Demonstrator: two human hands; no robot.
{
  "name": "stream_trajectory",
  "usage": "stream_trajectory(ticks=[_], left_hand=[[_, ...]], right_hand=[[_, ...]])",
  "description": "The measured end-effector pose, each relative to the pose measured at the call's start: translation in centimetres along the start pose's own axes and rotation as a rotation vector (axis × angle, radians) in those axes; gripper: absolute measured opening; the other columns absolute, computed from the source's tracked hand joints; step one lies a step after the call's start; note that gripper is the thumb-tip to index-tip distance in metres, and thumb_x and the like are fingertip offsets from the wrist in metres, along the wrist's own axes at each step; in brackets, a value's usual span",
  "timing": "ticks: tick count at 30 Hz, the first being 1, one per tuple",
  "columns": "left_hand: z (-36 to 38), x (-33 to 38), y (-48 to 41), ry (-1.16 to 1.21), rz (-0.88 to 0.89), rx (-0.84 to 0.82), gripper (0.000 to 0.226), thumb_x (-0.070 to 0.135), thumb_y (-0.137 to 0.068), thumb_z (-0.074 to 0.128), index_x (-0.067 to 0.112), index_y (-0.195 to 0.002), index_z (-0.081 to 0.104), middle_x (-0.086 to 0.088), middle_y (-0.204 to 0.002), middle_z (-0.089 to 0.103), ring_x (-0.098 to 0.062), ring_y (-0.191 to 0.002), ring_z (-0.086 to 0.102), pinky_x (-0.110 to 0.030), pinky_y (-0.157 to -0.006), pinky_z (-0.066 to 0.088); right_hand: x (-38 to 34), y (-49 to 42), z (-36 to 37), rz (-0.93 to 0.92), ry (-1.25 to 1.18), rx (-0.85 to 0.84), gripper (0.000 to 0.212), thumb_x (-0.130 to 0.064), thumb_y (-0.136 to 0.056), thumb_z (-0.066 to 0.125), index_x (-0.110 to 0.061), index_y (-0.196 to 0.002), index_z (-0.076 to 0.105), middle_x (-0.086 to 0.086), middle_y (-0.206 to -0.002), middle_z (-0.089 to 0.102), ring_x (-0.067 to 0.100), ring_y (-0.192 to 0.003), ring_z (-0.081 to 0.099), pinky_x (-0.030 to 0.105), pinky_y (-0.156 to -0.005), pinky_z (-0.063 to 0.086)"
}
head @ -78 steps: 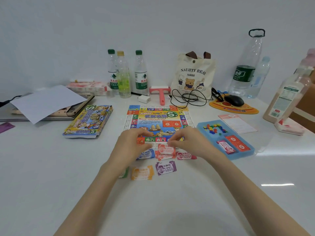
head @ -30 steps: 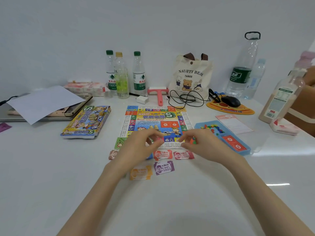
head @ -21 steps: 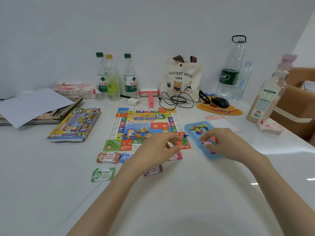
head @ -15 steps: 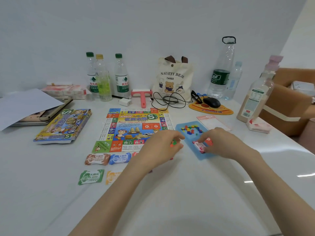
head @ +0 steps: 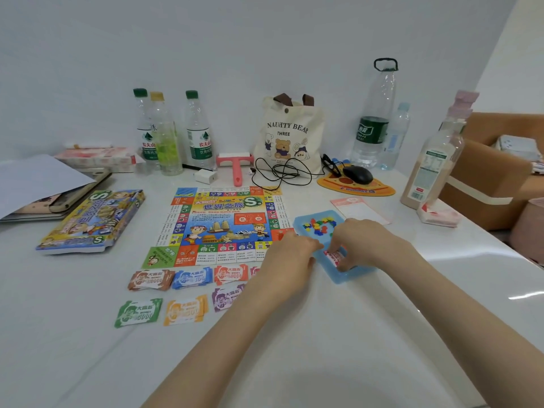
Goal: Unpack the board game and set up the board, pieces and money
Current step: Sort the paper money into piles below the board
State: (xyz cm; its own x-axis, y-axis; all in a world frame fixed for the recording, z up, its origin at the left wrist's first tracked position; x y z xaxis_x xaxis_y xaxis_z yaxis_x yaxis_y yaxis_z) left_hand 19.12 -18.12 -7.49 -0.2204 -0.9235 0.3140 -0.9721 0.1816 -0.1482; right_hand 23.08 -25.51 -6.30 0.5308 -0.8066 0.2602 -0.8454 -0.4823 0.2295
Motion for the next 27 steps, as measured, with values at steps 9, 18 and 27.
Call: stream_trajectory(ticks=[9,18,27], left_hand=[[0.7,0.5,0.1,-0.086,0.066,0.064,0.052,0.006,-0.095,0.046,0.031,-0.141,0.046,0.000,-0.140,0.051,-0.023,-0.125,0.040,-0.036,-0.092,0.038],[0.8,0.1,0.2,-0.044,0.063,0.052,0.051,0.007,-0.096,0.041,0.032,-0.142,0.044,-0.003,-0.134,0.054,-0.023,-0.119,0.042,-0.034,-0.088,0.035],[0.8,0.1,0.3,-0.024,0.060,0.025,0.043,0.017,-0.099,0.041,0.028,-0.140,0.047,-0.005,-0.129,0.056,-0.025,-0.116,0.044,-0.036,-0.090,0.039]], right_hand=[[0.1,0.0,-0.1,-0.058,-0.025,0.089,0.034,-0.038,-0.078,0.069,-0.026,-0.110,0.071,0.003,-0.102,0.062,0.022,-0.093,0.058,0.030,-0.070,0.045],[0.9,0.1,0.3,0.025,-0.177,0.166,0.039,-0.026,-0.080,0.068,-0.025,-0.118,0.065,0.005,-0.111,0.060,0.020,-0.098,0.057,0.023,-0.064,0.037],[1.8,0.6,1.0,0.047,-0.280,0.257,0.031,-0.020,-0.094,0.050,-0.028,-0.118,0.068,-0.001,-0.111,0.066,0.015,-0.098,0.055,0.025,-0.075,0.046]])
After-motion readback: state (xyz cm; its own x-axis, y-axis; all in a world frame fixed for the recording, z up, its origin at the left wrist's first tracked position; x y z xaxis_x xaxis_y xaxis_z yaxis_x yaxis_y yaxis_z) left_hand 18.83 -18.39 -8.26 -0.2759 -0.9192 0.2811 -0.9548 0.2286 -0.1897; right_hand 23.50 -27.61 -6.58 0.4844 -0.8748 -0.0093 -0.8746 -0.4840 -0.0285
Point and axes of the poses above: each hand's wrist, its own y-axis away from the middle knuckle, its own z-axis out of the palm, x = y × z, the point moved 10 cm from there along -y, towards the middle knuckle
